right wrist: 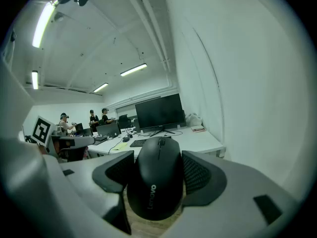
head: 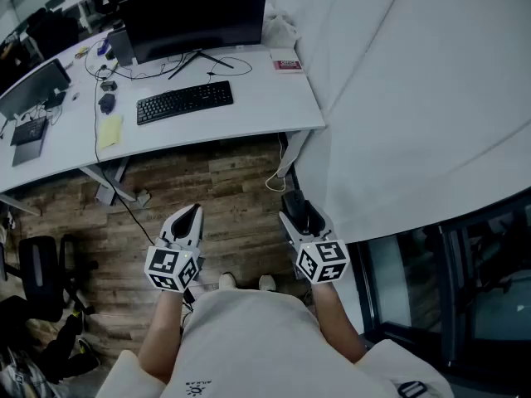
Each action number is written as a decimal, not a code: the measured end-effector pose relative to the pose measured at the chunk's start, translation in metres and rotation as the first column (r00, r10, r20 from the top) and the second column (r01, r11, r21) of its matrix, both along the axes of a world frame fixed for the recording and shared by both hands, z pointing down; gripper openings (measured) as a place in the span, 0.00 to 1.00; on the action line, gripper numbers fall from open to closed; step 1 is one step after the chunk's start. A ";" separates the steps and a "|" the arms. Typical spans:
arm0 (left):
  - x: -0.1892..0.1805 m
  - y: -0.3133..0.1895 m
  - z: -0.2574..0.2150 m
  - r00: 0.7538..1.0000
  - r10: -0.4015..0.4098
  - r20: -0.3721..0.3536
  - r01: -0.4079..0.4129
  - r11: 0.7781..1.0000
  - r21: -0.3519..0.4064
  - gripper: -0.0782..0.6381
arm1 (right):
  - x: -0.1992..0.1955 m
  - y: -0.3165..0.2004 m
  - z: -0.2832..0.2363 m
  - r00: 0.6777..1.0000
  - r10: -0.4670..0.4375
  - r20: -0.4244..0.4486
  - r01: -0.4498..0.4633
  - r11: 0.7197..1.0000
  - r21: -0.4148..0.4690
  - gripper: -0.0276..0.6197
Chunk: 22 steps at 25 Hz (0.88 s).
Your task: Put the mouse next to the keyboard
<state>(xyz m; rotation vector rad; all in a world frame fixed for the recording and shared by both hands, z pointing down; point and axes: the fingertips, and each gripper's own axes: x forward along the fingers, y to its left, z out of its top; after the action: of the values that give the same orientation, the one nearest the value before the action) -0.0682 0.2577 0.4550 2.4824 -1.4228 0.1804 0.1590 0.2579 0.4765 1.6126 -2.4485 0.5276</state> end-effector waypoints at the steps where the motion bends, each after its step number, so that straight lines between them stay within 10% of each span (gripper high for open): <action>1: -0.001 -0.001 0.000 1.000 0.001 0.000 -0.001 1.000 0.000 0.12 | -0.002 0.000 0.000 1.000 -0.001 -0.001 0.001 1.000 0.000 0.52; 22: -0.023 -0.006 0.000 0.999 0.033 -0.012 -0.033 0.999 0.015 0.12 | -0.021 -0.002 -0.003 0.999 0.033 -0.014 -0.033 0.999 0.018 0.52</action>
<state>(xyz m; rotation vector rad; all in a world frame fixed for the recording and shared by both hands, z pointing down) -0.0909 0.2519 0.4546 2.5160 -1.3841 0.1614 0.1378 0.2560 0.4739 1.6606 -2.4265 0.4993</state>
